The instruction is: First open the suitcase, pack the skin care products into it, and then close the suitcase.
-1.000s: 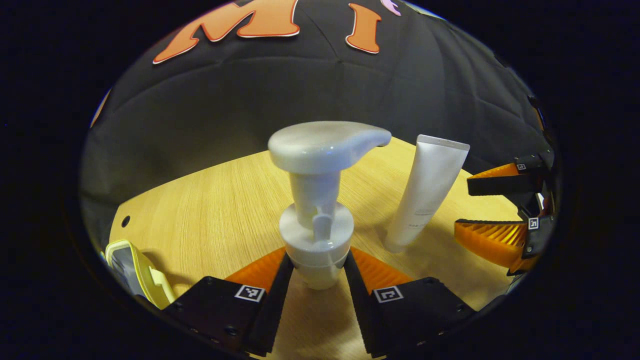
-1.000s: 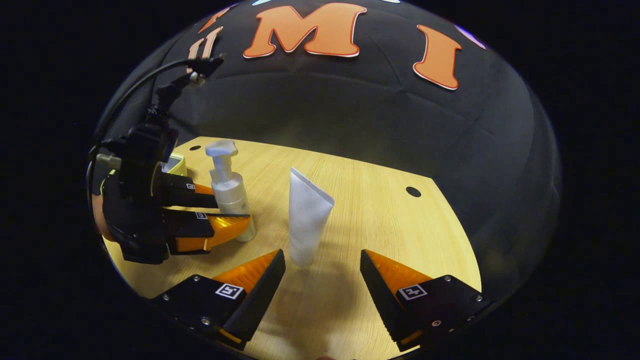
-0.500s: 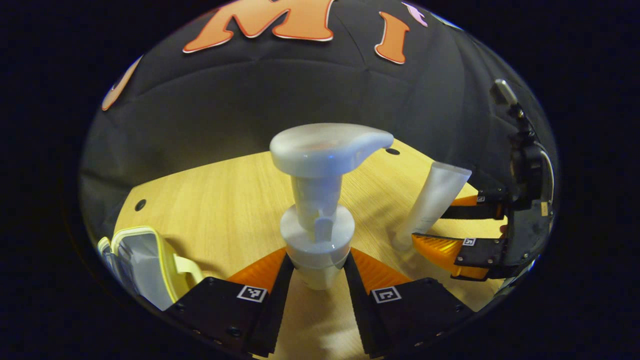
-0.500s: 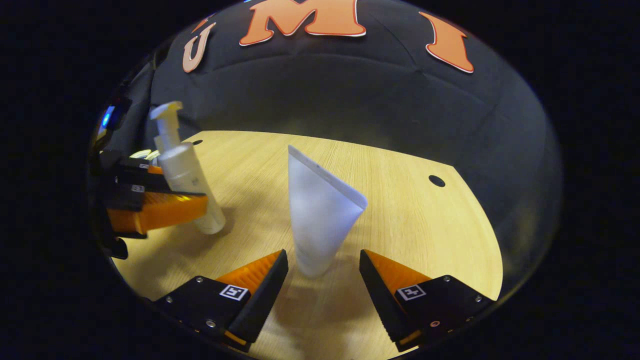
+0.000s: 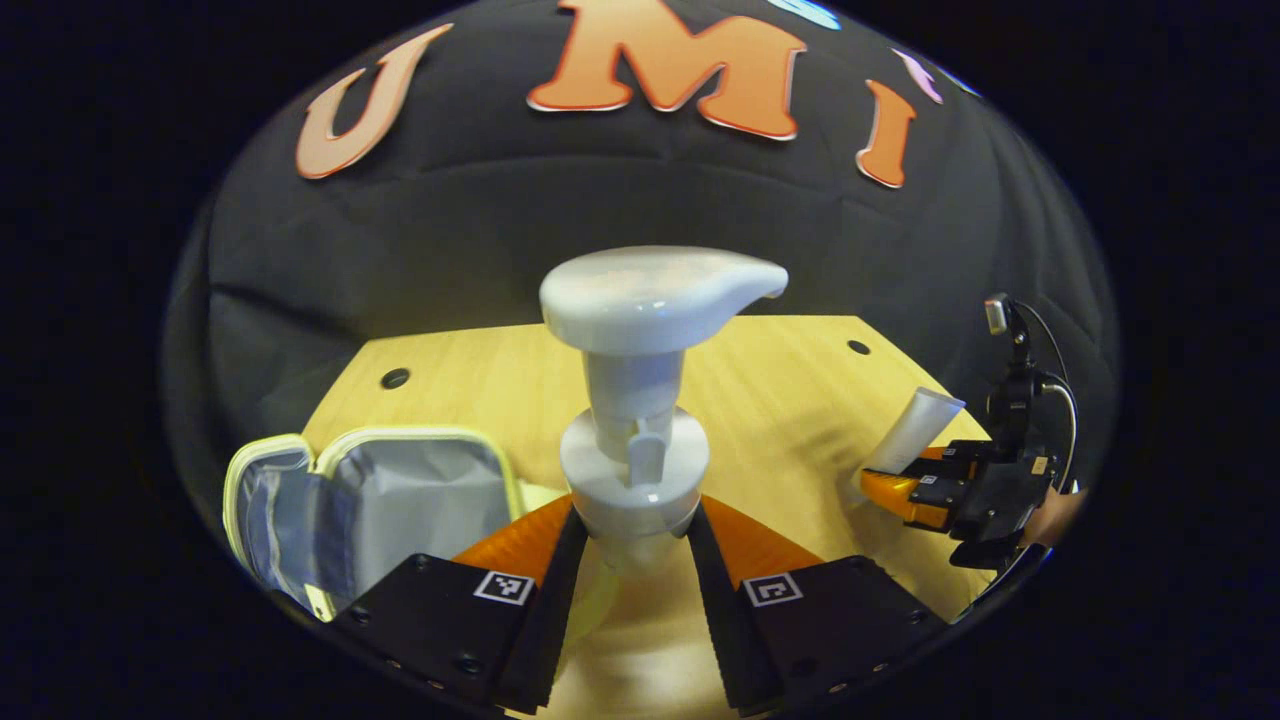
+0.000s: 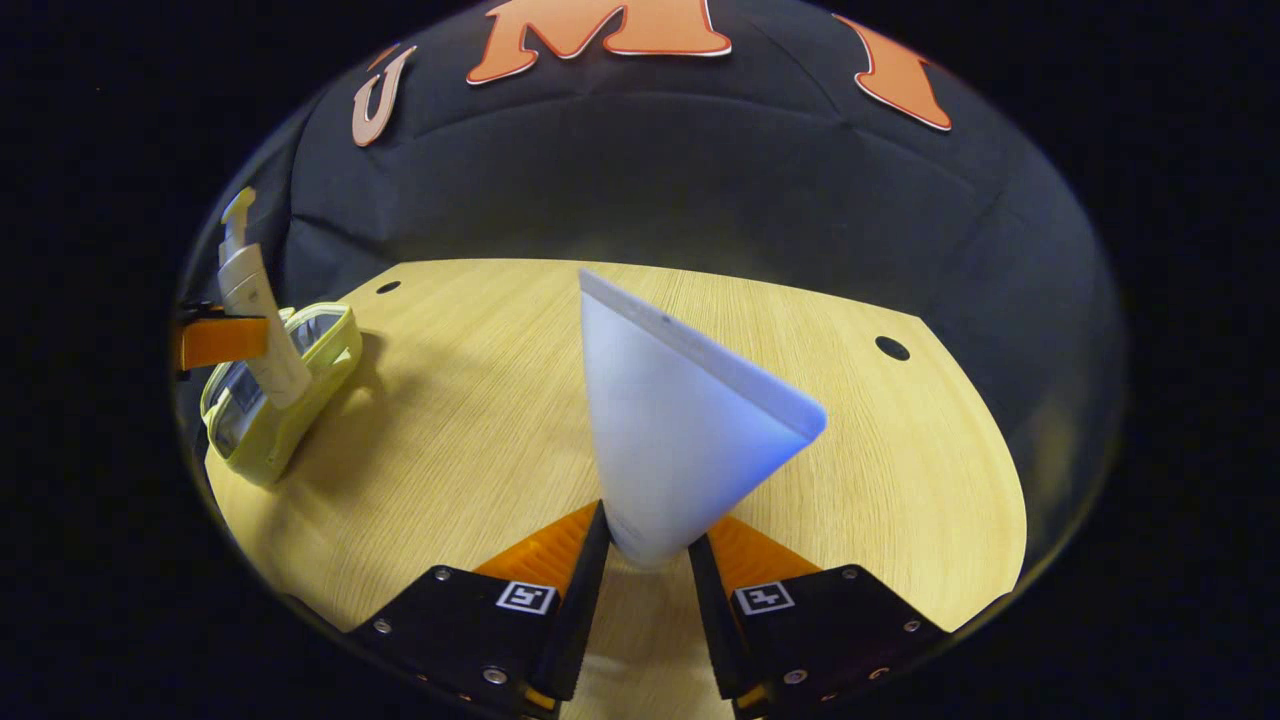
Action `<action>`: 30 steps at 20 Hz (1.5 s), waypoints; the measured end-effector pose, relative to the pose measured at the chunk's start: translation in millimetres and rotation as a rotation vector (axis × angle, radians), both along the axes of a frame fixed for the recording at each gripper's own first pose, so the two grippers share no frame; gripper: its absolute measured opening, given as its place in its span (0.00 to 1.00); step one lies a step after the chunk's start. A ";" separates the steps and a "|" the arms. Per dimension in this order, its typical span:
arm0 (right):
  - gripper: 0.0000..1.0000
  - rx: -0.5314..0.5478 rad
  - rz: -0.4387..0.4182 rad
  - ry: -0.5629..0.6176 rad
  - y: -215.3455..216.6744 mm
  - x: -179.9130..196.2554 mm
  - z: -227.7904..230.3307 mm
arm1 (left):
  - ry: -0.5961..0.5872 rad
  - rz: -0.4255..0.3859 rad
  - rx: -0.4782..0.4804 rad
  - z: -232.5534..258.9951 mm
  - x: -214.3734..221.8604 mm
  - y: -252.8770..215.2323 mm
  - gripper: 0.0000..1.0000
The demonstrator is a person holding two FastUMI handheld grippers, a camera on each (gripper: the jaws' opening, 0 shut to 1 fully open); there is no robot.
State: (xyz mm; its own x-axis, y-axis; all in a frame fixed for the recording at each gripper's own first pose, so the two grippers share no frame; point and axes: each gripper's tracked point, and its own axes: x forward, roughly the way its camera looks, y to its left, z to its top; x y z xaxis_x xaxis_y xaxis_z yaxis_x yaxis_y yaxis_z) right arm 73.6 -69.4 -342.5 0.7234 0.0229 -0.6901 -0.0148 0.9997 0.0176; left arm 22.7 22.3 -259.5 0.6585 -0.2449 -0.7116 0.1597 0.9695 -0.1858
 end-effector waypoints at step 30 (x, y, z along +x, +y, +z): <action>0.44 0.219 0.121 0.073 286.8 -22.6 142.3 | 0.521 -0.056 -0.073 -102.8 -67.4 186.4 0.61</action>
State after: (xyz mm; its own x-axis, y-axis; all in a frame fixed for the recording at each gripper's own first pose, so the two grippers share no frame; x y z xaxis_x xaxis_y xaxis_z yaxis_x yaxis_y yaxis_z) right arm 51.0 217.4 -200.2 0.6550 0.2613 -0.7090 -0.1251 0.9629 0.2392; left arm -44.8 208.7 -362.3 0.2063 -0.3310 -0.9208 0.0793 0.9436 -0.3215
